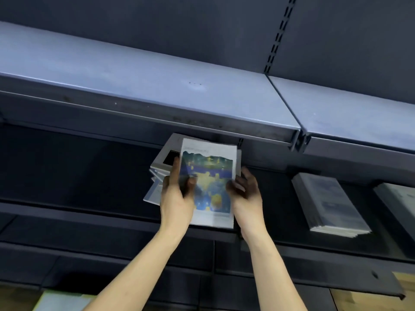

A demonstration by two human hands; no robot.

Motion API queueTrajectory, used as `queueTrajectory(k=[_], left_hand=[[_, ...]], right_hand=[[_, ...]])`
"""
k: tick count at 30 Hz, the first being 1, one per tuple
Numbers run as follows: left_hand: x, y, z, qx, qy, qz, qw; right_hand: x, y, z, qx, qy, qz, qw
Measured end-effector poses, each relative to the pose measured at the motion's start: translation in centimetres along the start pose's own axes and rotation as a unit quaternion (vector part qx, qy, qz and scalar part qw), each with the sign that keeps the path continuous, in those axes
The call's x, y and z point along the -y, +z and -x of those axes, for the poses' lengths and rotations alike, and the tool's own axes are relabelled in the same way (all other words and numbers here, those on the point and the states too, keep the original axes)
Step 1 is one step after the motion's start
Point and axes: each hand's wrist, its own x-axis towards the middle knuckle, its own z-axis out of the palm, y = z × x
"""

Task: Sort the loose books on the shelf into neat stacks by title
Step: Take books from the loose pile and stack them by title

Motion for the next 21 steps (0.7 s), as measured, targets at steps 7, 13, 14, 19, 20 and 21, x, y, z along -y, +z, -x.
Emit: queueTrajectory(k=[7,13,14,19,20,21], left_hand=[[0.5,1.3,-1.6,0.068,-0.045,-0.078,0.994],[-0.8,1.6,0.2,0.168,0.036,-0.366,0.915],[-1.1,1.7,0.6,0.187,0.066,-0.391,0.899],[-1.7,1.8,2.5,0.339,0.125,-0.391,0.846],[-1.6,1.9,2.6,0.339,0.138,-0.395,0.842],[-1.4,2.0,2.6,0.322,0.155,-0.394,0.847]], right_hand=[[-2.6,-1.7,0.1,0.052,0.102,0.116,0.987],[-3.1,-2.0,0.1,-0.003,0.128,0.065,0.99],[-3.2,-1.9,0.1,-0.007,0.135,0.045,0.99],[-3.6,-1.7,0.2,0.017,0.156,0.012,0.988],[-3.6,-1.7,0.1,0.022,0.154,0.019,0.988],[-3.5,-1.8,0.0,0.024,0.152,0.035,0.987]])
